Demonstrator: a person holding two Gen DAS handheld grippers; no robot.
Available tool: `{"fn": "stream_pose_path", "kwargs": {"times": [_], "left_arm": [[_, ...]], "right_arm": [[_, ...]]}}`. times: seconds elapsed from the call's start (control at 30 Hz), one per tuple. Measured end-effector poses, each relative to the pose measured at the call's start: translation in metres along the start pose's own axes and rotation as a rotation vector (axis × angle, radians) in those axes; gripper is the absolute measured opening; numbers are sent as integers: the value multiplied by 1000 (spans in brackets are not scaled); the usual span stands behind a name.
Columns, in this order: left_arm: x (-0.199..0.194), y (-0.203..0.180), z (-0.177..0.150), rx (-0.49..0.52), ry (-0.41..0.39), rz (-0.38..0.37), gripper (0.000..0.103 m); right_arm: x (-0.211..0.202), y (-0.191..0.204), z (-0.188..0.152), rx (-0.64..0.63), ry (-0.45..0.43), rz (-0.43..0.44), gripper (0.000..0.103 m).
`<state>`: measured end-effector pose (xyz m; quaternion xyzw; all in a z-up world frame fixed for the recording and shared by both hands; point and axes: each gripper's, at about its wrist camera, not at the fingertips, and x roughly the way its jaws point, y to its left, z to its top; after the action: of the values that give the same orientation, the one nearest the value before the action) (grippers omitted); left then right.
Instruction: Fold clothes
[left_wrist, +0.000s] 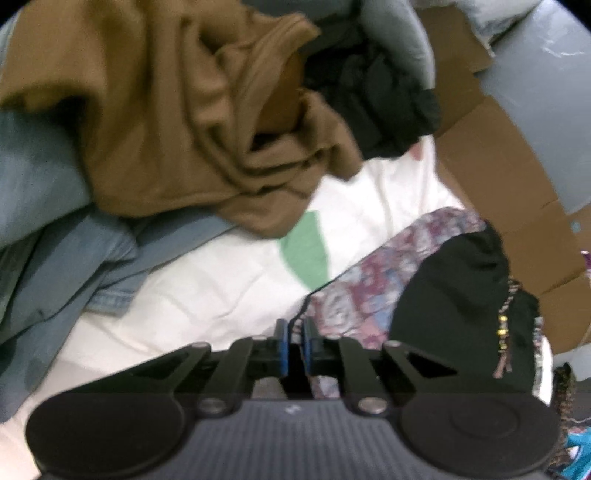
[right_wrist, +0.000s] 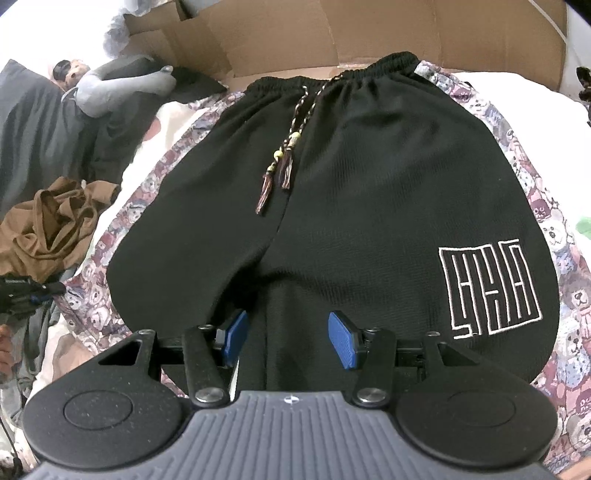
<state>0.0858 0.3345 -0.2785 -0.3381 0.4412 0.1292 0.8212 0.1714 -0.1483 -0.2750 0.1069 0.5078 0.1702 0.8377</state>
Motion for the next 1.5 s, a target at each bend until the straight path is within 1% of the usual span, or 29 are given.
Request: {"fn": "stream_pose_path", "kwargs": {"times": [0.1,0.23,0.33,0.5,0.6,0.93,1.13,1.23,1.3,1.5], "left_arm": [[-5,-16,3,16,-2,-48,8],[-5,-37,0,44,18,-105,8],[-1,-50,-3,52,39,-137,8],[6,-68,-7,67,72,-167,8],[10,-78,-11,78,94,-197,8],[33,-124,-29,141,198,-305,8],[44,-151,-42,185,254,-365,8],[49,-160,-45,183,293,-393,8],[53,-164,-47,172,332,-418,8],[62,-170,-50,129,412,-458,8]], "right_arm": [[0,3,0,-4,-3,4,56],[-1,8,0,-16,-5,15,56],[-3,15,1,-32,-12,30,56],[-5,31,6,-59,-29,71,56],[-6,46,7,-100,-30,101,56],[7,109,12,-175,-2,210,56],[23,135,14,-197,13,243,56],[30,143,17,-202,15,249,56],[36,145,18,-206,19,242,56],[52,146,21,-199,21,200,56]]}}
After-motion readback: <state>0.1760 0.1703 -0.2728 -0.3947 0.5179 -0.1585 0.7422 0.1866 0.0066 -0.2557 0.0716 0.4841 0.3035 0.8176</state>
